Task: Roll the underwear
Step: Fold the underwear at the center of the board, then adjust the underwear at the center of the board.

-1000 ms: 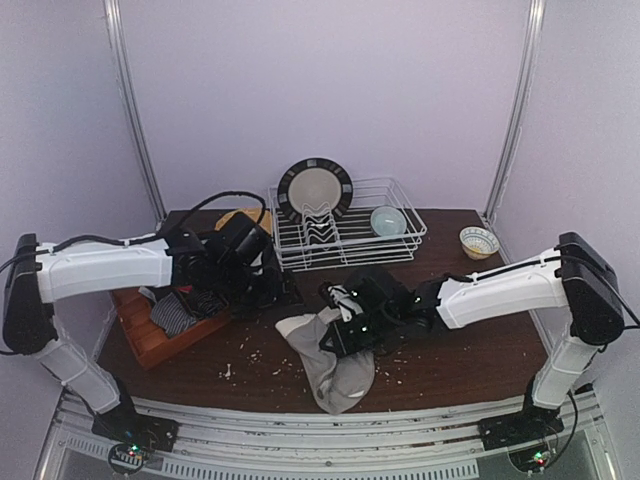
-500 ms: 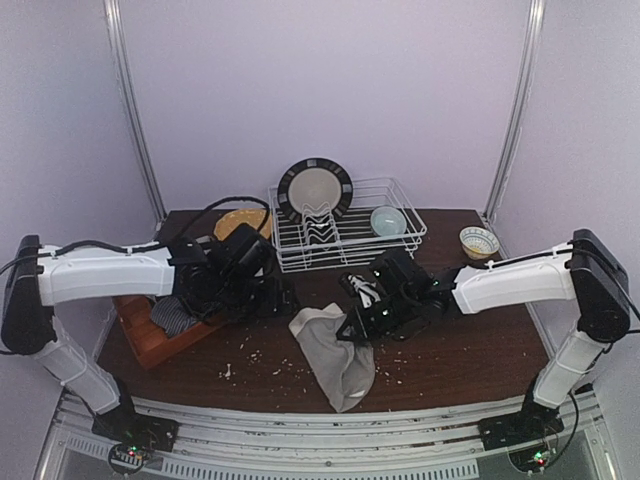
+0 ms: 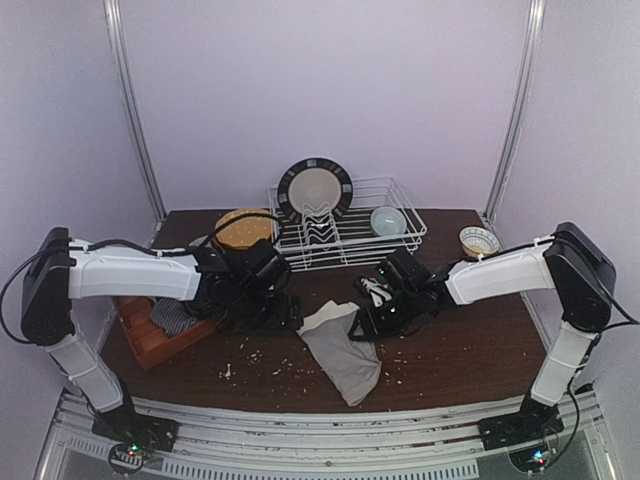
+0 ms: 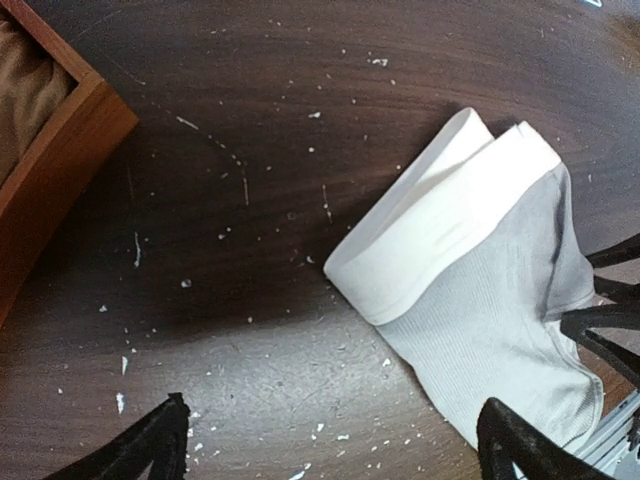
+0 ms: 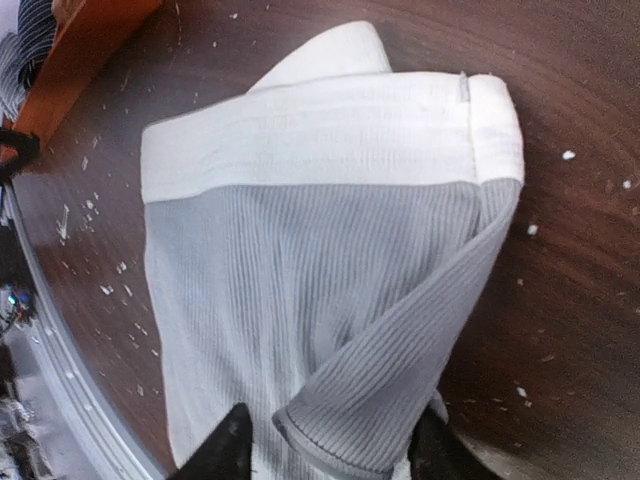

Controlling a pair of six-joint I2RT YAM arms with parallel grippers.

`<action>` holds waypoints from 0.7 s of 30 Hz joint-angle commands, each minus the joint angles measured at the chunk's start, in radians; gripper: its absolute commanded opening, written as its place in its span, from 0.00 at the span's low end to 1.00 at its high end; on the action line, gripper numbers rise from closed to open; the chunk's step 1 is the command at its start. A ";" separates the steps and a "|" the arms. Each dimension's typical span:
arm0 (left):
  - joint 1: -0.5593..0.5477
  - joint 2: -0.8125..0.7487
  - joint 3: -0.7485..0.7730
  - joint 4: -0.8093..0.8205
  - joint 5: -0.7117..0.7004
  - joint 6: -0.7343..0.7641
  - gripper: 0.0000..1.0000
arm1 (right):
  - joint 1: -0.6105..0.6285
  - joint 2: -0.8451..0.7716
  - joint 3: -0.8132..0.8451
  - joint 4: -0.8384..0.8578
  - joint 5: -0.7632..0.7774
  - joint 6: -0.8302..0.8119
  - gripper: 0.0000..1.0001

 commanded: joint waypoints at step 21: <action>-0.015 0.289 0.205 0.262 0.177 0.231 0.02 | 0.250 -0.311 -0.259 -0.043 0.201 0.050 0.28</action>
